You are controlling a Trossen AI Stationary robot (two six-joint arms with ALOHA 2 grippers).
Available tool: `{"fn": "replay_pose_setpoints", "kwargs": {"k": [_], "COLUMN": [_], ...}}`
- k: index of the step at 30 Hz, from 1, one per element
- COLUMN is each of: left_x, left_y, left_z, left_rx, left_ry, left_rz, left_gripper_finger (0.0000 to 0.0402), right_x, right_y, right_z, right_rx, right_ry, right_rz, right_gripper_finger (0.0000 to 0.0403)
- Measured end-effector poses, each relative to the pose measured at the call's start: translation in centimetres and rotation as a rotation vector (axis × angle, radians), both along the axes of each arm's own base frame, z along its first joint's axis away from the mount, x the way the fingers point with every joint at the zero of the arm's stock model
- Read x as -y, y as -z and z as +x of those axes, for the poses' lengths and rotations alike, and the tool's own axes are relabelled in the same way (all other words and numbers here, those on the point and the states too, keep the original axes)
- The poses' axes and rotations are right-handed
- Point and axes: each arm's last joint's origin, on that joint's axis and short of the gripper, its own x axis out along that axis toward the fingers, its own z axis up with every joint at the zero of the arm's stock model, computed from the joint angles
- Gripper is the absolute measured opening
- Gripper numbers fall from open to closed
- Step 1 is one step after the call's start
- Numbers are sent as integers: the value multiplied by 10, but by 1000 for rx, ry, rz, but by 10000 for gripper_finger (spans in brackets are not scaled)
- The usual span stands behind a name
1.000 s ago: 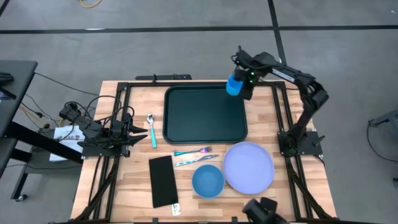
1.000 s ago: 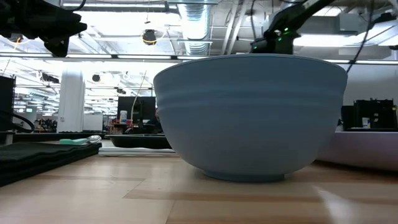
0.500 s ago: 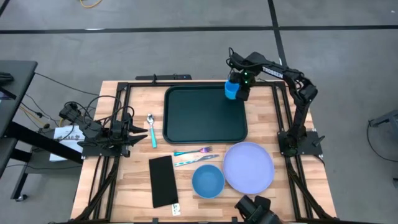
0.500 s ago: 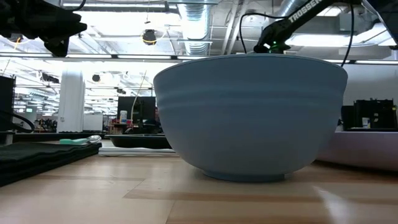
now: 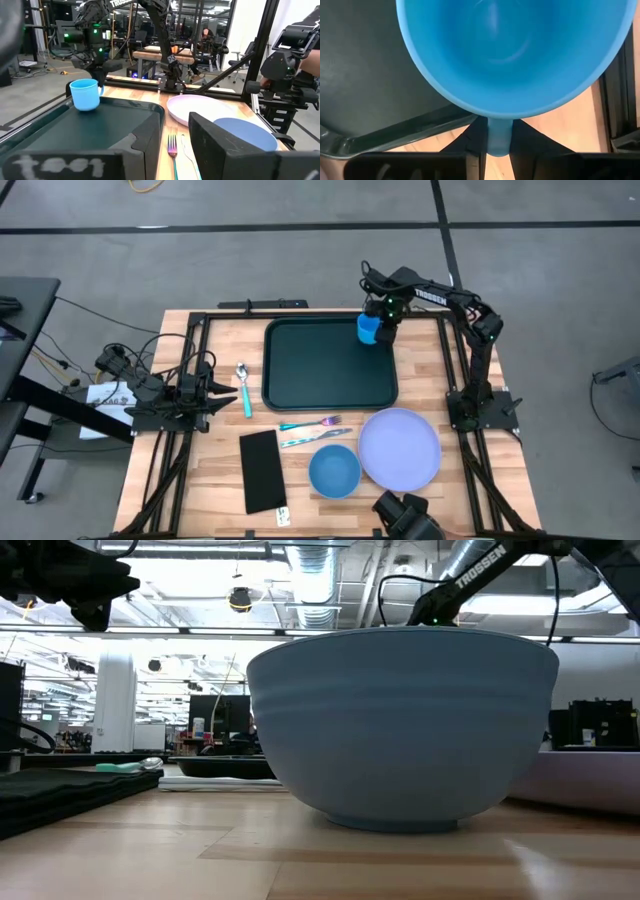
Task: Set up tray
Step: Put the light blue mug in the top right of the black serving tray
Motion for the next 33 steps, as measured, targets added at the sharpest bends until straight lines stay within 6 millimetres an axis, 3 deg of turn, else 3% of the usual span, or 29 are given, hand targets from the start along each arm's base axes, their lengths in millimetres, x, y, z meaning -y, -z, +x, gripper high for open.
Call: {"fn": "replay_pose_setpoints", "kwargs": {"k": [33], "left_x": [0], "left_y": [0], "left_z": [0], "left_rx": [1], "left_ry": [0], "left_rz": [-5], "left_gripper_finger": [94], "right_x": [0], "right_y": [-1], "right_z": [1], "right_rx": [6], "right_ry": [-30], "right_rz": [-10], "right_gripper_finger": [52]}}
